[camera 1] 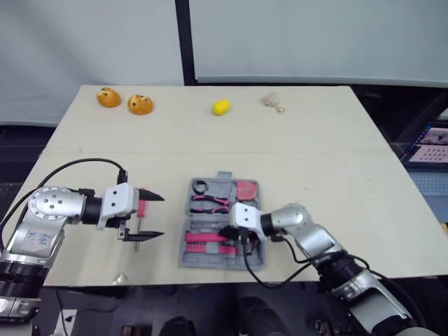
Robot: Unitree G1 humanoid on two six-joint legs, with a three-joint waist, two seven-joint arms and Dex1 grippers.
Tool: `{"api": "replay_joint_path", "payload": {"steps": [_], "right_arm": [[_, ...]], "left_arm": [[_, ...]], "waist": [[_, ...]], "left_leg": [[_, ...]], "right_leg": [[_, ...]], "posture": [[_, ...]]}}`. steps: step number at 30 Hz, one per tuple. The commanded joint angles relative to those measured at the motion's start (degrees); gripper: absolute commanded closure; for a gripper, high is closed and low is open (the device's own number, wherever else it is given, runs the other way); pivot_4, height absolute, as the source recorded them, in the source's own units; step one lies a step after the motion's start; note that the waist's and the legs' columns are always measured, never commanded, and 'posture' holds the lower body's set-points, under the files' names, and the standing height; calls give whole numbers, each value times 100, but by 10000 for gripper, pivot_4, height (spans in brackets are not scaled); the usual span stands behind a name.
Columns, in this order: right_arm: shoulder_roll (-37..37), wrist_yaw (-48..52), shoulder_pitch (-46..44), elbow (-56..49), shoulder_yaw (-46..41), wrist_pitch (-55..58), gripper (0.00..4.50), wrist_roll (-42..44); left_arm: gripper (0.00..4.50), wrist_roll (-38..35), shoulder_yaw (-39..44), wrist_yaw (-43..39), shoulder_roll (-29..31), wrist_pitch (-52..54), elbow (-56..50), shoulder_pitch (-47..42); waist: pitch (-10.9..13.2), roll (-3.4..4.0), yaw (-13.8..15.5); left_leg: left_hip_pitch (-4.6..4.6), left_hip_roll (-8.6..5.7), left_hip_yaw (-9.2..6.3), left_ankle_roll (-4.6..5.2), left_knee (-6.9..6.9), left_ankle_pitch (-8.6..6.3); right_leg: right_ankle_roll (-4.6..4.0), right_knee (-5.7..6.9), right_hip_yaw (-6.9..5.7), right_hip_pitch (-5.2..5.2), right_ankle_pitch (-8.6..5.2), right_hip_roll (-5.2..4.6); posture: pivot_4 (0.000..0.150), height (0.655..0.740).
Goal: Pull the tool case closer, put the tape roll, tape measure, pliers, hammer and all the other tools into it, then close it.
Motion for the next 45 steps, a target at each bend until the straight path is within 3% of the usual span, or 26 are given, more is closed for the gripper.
{"api": "replay_joint_path", "payload": {"steps": [1, 7, 11, 16, 21, 24, 28, 31, 38, 45], "right_arm": [[-343, 55, 416, 905, 668, 601, 44752, -782], [-479, 106, 463, 905, 792, 654, 44752, -921], [-264, -16, 507, 649, 346, 482, 44752, -410], [10, -144, 510, -1170, -1050, 1181, 44752, 1192], [-839, -95, 697, -2745, -2222, 2346, 44752, 2189], [-2177, 506, 1203, -2783, -3148, 2420, 36391, 2405], [-3519, 1136, 1885, -1801, -4103, 1807, 16734, 2325], [-4009, 1249, 2183, -904, -4703, 1401, 1695, 2253], [-4325, 1141, 2640, 106, -5523, 948, 553, 2205], [-4114, 837, 2865, -179, -5706, 951, 553, 2313]], "left_arm": [[0, 21, -17, -14, -35, -67, -38, -91], [0, -1, -30, -13, -34, -49, -78, -67], [0, -30, -21, -7, -36, 0, -101, -41], [0, -431, 539, 609, -228, 530, -625, 617], [0, -1034, 1617, 1722, -819, 1382, -1718, 1877], [0, -1392, 2609, 2357, -1303, 1779, -2148, 2944], [0, -1668, 3847, 2921, -1752, 2027, -2053, 3896], [0, -1601, 4589, 3126, -1841, 1925, -1570, 4304], [0, -1445, 5352, 3203, -1704, 1615, -780, 4673], [0, -1427, 5277, 3221, -1605, 1678, -678, 4679]], "waist": [[-4, -1, 5], [-28, -1, 18], [-41, -5, 25], [15, 24, 22], [61, 42, -35], [72, 40, -7], [131, 8, 9], [166, -13, 8], [204, -34, 0], [210, -24, 2]], "left_leg": [[0, 0, 0, 0, 0, 0], [2, 0, 1, 0, -2, 0], [2, 0, 0, 1, -4, 0], [-19, 1, 0, 1, -17, 0], [-127, 3, -6, 0, -6, 0], [-128, 5, -23, 0, -17, 0], [-127, 2, -27, 12, -23, -6], [-116, -3, -26, 19, -15, -7], [-39, -5, -13, 35, -29, -13], [-46, -4, -6, 46, -32, -29]], "right_leg": [[0, 0, 0, 1, 0, 0], [0, -3, 1, 3, 0, -2], [1, -11, -1, 8, 0, -3], [2, -20, 0, -11, 1, -4], [8, -6, 0, -124, 5, -4], [8, -23, -16, -117, 4, -4], [19, -62, -18, -93, 10, -4], [27, -65, -15, -75, 21, -4], [32, -113, -7, 8, 27, -4], [48, -136, 0, 10, 36, -5]], "posture": [[1500, 7400], [1500, 7400], [1500, 7400], [1500, 7400], [1500, 7400], [1500, 7400], [1500, 7400], [1500, 7400], [1500, 7400], [1500, 7400]]}}
